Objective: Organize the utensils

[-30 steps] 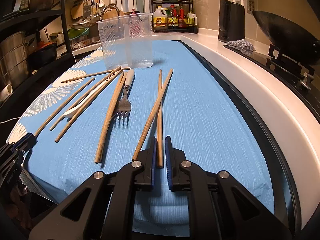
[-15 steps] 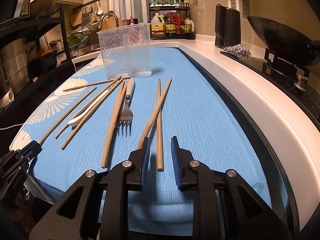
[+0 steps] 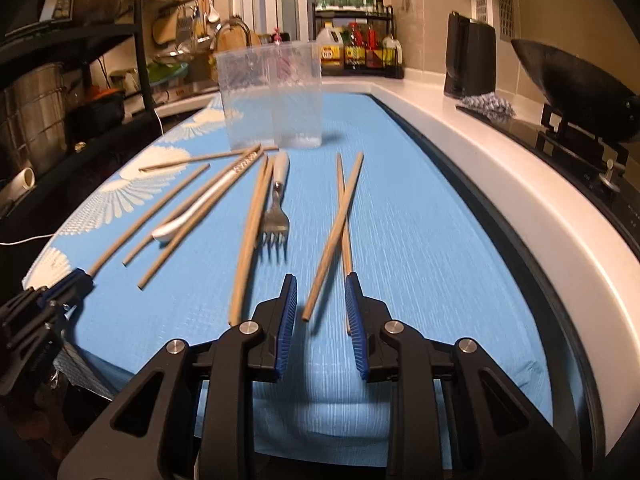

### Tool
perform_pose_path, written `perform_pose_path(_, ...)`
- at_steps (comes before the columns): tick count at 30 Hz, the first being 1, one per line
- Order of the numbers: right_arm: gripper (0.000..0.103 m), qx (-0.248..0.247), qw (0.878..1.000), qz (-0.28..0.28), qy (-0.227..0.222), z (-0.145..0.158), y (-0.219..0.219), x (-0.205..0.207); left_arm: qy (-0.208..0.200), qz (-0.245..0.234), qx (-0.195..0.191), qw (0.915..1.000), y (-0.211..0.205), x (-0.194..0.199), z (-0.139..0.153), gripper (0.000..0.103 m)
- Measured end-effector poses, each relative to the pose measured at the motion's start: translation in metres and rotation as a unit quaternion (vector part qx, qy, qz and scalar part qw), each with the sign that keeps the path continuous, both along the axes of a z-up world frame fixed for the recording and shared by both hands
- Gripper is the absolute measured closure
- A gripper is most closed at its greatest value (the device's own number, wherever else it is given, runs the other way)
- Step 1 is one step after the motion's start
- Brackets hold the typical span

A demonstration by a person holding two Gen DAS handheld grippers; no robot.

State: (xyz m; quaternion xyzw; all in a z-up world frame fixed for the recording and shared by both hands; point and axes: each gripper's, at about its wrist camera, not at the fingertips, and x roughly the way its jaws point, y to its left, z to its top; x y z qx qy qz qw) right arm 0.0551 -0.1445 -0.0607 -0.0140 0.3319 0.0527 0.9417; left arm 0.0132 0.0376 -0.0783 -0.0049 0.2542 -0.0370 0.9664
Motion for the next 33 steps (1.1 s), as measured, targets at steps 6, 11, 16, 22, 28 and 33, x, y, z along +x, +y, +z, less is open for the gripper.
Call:
perform_pose_path(6,0.098,-0.014,1.0,-0.006,-0.013,0.003,0.004,-0.004,-0.001,0.008,0.009,0.9999,-0.001,0.0,0.0,0.095)
perform_pose_path(11,0.098,-0.029,0.998,-0.006,-0.047,0.024,0.001,-0.012,-0.007,0.008,0.015,0.9998,-0.003,0.0,0.005,0.098)
perform_pose_path(16,0.098,-0.036,0.997,-0.008,-0.073,0.048,-0.005,-0.017,-0.027,0.007,0.015,0.9995,-0.004,-0.004,0.022,0.098)
perform_pose_path(22,0.098,-0.036,0.995,-0.001,-0.097,0.077,-0.011,-0.016,-0.061,0.009,0.016,0.998,-0.005,-0.007,0.054,0.098)
perform_pose_path(28,0.098,-0.026,0.993,0.011,-0.113,0.106,-0.011,-0.012,-0.095,0.003,0.019,0.9953,-0.005,-0.003,0.087,0.098)
perform_pose_path(33,0.098,-0.019,0.993,0.016,-0.117,0.128,-0.01,-0.003,-0.1,-0.004,0.023,0.9947,-0.002,0.009,0.112,0.098)
